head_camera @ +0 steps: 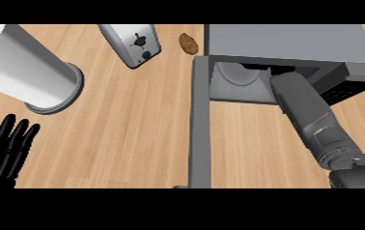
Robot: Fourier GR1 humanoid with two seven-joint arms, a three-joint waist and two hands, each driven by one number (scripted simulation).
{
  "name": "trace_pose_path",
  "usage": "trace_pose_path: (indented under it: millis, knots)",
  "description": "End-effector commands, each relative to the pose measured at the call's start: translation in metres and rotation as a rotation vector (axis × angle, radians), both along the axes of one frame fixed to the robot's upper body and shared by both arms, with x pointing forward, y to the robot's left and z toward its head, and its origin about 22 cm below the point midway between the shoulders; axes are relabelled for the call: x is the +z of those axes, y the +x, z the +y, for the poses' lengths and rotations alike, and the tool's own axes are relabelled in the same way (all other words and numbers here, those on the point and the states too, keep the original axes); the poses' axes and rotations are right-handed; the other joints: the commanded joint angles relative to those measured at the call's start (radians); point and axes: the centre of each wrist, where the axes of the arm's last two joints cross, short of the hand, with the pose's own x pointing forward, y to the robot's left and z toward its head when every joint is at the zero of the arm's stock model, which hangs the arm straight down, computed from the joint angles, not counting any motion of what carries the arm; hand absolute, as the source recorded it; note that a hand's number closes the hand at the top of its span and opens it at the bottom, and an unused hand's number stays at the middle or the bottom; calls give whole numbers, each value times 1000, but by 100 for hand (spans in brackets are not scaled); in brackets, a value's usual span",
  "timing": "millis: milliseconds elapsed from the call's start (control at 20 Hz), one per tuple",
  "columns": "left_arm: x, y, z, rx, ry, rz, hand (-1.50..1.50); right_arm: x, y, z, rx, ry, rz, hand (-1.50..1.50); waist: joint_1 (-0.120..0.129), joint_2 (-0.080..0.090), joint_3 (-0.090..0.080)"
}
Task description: Pick up the milk, place it into the microwave and close the microwave
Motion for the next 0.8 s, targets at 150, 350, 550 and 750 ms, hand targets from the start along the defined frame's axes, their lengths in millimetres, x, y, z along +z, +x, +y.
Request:
trace_pose_path:
  millis: [150,350,550,750]
  knots:
    - [-1,-13,-6,1,-6,6,-150,14,3,-28,8,69,-20,-150,-13,-15,-3]
    - [-9,1,-2,3,7,12,-150,2,-3,-32,91,150,-28,-150,-32,-16,-3]
    - [-3,-10,-3,16,-18,31,-150,-5,-8,-37,143,243,3,-150,-40,-22,-4]
    - [0,-12,-13,15,-11,27,-150,-16,-16,-44,149,275,31,-150,-48,-26,-4]
